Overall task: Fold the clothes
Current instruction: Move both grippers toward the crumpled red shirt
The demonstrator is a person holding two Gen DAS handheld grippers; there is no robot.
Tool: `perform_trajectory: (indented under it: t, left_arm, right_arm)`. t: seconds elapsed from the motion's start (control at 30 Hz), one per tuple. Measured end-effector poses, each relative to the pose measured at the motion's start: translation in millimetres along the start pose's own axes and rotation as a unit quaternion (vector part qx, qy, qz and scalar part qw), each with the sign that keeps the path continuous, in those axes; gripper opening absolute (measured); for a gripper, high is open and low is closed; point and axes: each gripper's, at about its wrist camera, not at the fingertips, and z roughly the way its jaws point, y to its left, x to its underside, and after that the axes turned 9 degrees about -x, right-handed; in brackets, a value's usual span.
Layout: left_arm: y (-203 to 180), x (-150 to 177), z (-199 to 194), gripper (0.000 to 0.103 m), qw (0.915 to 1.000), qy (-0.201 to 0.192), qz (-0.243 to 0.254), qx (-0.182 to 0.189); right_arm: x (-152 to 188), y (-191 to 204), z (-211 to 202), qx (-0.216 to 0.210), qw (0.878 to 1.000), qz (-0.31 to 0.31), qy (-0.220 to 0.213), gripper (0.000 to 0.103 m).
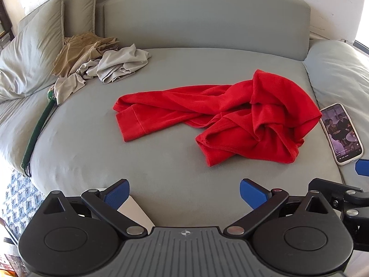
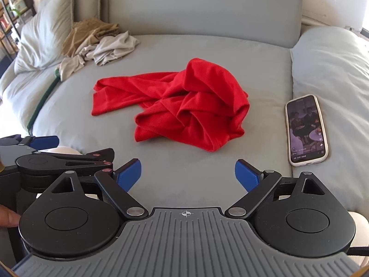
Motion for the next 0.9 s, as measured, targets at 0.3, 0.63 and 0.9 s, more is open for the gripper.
perform_trajectory:
  t: [0.3,0.63,0.9]
  left_arm:
    - [5.1,3.0,4.0,0.102,0.9999,0.009,-0.002,0.005]
    - [0.4,2.9,8.1,0.102,0.9999,0.009,-0.003,0.003]
    - [7.7,1.0,20.0,0.102,0.9993,0.021,-0.022,0.020]
  right_arm:
    - [6.0,-0.8,2.1,0.004,1.000,0.000,0.005,0.093]
    - [8.0,0.5,7.2,0.004,1.000,-0.004,0.017,0.093]
    - [7.2,-3.9,11.7,0.003,1.000,0.003,0.022,0.093]
